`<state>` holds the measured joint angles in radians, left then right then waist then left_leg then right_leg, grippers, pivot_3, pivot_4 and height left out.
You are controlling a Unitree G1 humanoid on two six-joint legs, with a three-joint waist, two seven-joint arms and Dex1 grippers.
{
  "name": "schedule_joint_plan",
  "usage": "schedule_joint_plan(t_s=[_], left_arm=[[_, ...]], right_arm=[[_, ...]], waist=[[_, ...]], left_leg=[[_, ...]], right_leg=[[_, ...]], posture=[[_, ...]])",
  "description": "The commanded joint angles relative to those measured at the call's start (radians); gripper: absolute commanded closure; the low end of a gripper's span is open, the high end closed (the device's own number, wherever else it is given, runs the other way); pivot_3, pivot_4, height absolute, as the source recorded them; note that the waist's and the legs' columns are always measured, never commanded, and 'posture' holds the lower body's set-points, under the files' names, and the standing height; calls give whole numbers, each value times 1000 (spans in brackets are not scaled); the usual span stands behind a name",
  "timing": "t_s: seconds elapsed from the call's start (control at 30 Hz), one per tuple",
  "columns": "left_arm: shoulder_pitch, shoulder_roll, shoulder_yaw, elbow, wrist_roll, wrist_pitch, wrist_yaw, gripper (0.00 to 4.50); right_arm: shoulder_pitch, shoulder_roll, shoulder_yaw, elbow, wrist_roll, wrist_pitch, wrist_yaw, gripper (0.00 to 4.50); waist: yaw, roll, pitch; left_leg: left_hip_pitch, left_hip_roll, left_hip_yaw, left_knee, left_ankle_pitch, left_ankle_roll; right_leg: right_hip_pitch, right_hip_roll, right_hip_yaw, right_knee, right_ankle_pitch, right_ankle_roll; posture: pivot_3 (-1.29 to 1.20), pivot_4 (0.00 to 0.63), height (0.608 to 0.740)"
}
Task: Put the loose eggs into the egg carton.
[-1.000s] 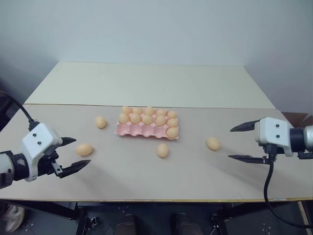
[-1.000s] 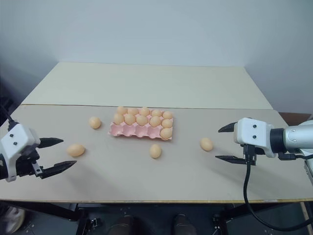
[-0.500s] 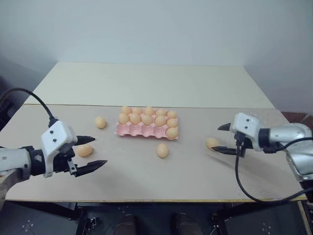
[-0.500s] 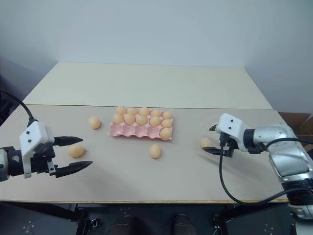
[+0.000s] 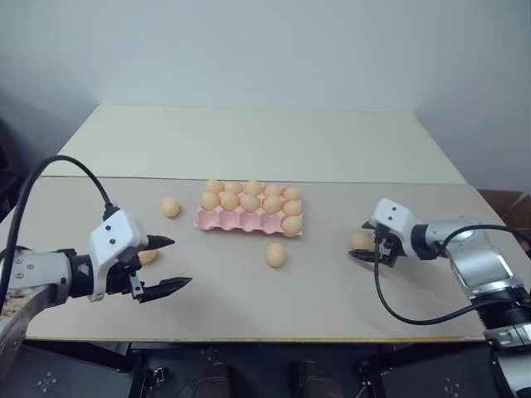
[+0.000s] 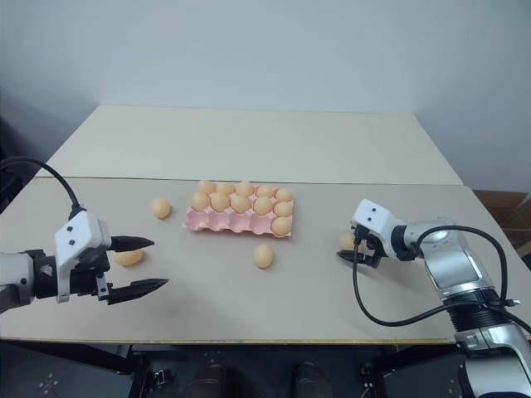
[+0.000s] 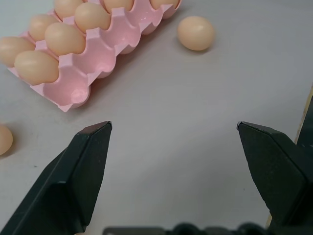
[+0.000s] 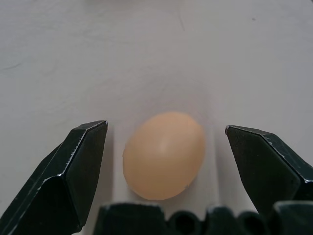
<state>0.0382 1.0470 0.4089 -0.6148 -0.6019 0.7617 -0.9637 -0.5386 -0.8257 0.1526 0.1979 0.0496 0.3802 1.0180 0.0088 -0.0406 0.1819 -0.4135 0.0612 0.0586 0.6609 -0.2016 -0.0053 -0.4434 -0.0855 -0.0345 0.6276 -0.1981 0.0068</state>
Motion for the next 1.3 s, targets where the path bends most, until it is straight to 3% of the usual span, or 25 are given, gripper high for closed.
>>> schedule_joint_plan(t_s=[0.03, 0.1, 0.17, 0.27, 0.47, 0.63, 0.9, 1.23, 1.3], left_arm=[[-11, 11, -2, -8, 6, -23, 0, 0], [-14, 13, -4, -3, 10, -25, -3, 0], [-13, 17, -5, 3, 18, -29, -6, 0], [-10, 20, -2, 7, 23, -33, -8, 0], [12, 22, 28, 12, 25, -35, -10, 0], [42, 27, 49, 26, 44, -40, -17, 0], [56, 20, 63, 20, 44, -29, -12, 0], [86, 12, 79, 5, 47, -30, -2, 0], [89, 10, 79, 3, 47, -29, 1, 0]], right_arm=[[-6, 6, -12, 6, -4, 4, -6, 957], [0, 6, -13, 0, -5, -1, 2, 1747], [4, 9, -17, -9, -6, 1, 1, 2255], [11, 7, -14, -23, -18, -16, -8, 2578], [-22, 27, -32, -157, -12, -39, -31, 2579], [-138, 132, -20, -213, 24, 12, -53, 2579], [-271, 353, 84, -106, -40, 11, -159, 2579], [-314, 446, 150, -26, -67, -45, -150, 2579], [-321, 466, 150, -5, -68, -50, -158, 1909]], waist=[[0, 0, 0], [-1, 0, 0], [-1, 0, 0], [0, 0, 0], [-5, 0, 0], [-16, 0, 0], [-22, 0, 0], [-22, 0, 0], [-23, 0, 0]], left_leg=[[0, 0, 0, 0, 0, 0], [0, 0, 0, 0, 0, 0], [0, 0, 0, 0, 0, 0], [1, 0, 0, 0, 0, 0], [0, 1, 0, 0, 0, 0], [1, 5, 0, 0, 0, 0], [1, 8, 0, 0, 0, 0], [-4, 8, 2, 0, 0, 0], [-4, 8, 2, 0, 0, 0]], right_leg=[[0, 0, 0, 0, 0, 0], [0, 0, 0, 0, 0, 0], [0, 0, 0, 0, 0, 0], [0, 0, 0, 0, 0, 0], [-1, 1, 1, 1, 0, 0], [-1, 6, 2, 1, 1, -1], [-2, 8, 2, 2, 2, -2], [-11, 9, 5, 4, 5, 0], [-11, 9, 5, 4, 6, 0]], posture=[[0, 150, 740], [0, 150, 740], [0, 150, 740], [0, 150, 740], [0, 150, 740], [0, 150, 740], [0, 150, 740], [0, 150, 740], [0, 150, 740]])
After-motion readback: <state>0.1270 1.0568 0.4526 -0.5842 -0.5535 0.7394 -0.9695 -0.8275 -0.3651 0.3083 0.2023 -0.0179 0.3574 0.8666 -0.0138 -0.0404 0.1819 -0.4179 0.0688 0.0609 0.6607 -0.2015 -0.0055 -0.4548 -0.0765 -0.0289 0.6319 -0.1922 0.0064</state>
